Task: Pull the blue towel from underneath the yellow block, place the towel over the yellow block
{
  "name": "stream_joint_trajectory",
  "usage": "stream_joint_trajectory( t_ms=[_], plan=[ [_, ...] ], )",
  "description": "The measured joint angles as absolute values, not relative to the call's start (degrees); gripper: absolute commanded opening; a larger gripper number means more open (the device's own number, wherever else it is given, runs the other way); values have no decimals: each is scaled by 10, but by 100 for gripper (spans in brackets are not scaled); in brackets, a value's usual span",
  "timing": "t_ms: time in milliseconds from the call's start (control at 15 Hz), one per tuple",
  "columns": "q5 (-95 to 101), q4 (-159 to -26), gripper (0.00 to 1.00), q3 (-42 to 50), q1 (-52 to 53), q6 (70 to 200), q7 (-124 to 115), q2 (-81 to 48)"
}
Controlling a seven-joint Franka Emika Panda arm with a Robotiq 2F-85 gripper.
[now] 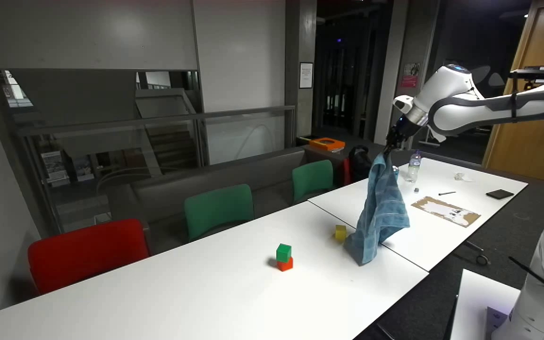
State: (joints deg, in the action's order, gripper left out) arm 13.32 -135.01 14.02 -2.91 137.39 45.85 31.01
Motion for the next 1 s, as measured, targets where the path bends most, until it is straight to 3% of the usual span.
stream_joint_trajectory(
  t_ms=[1000],
  plan=[
    [38, -1316, 2, 158, -22, 1391, 514, 178]
  ],
)
